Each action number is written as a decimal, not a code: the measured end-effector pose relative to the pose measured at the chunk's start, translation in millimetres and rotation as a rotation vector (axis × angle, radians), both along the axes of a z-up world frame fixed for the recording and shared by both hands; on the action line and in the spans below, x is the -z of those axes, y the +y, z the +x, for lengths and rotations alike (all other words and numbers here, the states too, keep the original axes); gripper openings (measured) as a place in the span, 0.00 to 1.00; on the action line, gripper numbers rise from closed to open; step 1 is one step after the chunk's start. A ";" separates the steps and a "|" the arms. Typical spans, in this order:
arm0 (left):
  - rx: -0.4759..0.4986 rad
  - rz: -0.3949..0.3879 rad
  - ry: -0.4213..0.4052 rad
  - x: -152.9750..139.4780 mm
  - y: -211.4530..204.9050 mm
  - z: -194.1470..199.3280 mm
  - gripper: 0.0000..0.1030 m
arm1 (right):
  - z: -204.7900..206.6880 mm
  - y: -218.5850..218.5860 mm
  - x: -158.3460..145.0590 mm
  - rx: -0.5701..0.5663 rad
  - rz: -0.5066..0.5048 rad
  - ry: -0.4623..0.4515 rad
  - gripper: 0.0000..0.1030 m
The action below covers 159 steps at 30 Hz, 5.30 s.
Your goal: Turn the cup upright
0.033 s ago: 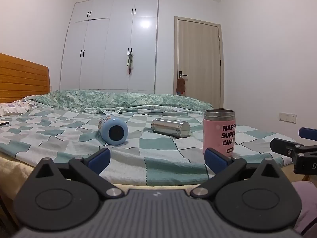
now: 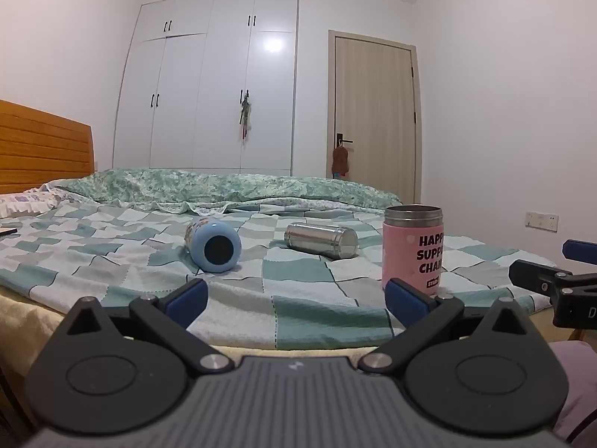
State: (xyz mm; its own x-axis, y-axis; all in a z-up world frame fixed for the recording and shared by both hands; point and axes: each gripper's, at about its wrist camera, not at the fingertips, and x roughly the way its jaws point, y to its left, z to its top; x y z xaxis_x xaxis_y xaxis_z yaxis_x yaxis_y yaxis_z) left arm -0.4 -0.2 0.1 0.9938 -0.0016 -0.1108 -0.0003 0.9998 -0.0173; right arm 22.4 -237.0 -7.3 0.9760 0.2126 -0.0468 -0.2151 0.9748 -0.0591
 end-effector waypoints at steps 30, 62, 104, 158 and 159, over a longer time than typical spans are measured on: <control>0.000 -0.002 0.004 -0.3 0.2 -1.0 1.00 | 0.2 0.4 0.0 0.000 -0.004 0.002 1.00; 0.002 0.000 0.000 0.4 -0.8 -1.6 1.00 | -2.2 -0.4 -1.3 -0.001 -0.004 0.002 1.00; -0.002 -0.027 -0.007 -17.9 9.2 2.7 1.00 | -2.4 9.1 -20.2 -0.064 -0.014 0.016 1.00; -0.174 0.048 0.279 -37.9 233.1 218.7 1.00 | 350.4 317.2 -50.4 -0.291 -0.069 0.783 0.81; -0.174 0.051 0.272 -42.2 229.6 209.7 1.00 | 338.6 310.3 -53.8 -0.289 -0.062 0.778 0.81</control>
State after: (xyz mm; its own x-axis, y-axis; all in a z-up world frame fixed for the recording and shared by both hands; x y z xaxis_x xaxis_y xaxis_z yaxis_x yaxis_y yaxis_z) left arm 209.3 229.4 42.3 0.9128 0.1779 -0.3676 -0.1689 0.9840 0.0569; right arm 361.0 73.3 46.4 0.5674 0.4252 -0.7052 -0.4583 0.8746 0.1586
